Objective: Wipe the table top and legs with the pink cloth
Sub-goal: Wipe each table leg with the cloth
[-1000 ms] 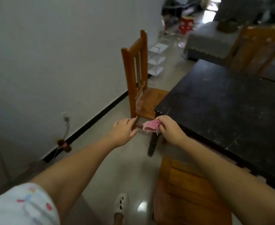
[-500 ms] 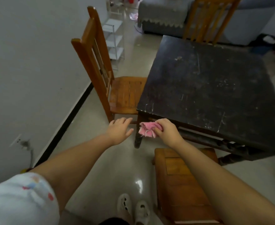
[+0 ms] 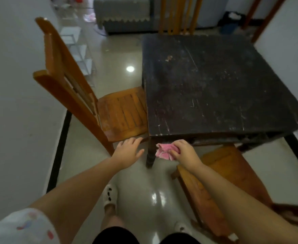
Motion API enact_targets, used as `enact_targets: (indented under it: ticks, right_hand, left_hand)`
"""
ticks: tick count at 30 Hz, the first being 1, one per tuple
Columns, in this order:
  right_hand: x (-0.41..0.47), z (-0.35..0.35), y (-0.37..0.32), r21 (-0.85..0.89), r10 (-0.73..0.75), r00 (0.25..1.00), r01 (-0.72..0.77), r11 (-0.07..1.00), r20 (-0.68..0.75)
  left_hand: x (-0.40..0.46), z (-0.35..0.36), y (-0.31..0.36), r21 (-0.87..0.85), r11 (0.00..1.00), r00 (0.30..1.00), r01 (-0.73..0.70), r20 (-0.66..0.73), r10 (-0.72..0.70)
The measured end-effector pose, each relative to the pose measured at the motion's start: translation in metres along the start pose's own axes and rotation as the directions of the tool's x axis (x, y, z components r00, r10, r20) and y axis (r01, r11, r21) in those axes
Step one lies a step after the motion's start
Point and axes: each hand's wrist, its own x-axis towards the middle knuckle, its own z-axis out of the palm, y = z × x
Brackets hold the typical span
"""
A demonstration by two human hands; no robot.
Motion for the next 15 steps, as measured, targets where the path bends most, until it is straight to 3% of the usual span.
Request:
enact_targets:
  ticks: [6,15]
  right_hand:
    - [-0.010,0.051,-0.038,0.093,0.319,0.921,-0.306,0.947,-0.225]
    - [-0.035,0.131,-0.051,0.381,0.604,0.740,-0.489,0.785,-0.295]
  left_hand:
    - [0.033,-0.018,-0.057,0.074,0.957,0.948,-0.281,0.176,0.265]
    - [0.055,0.008,-0.084,0.154,0.858,0.846,-0.490,0.322,0.425]
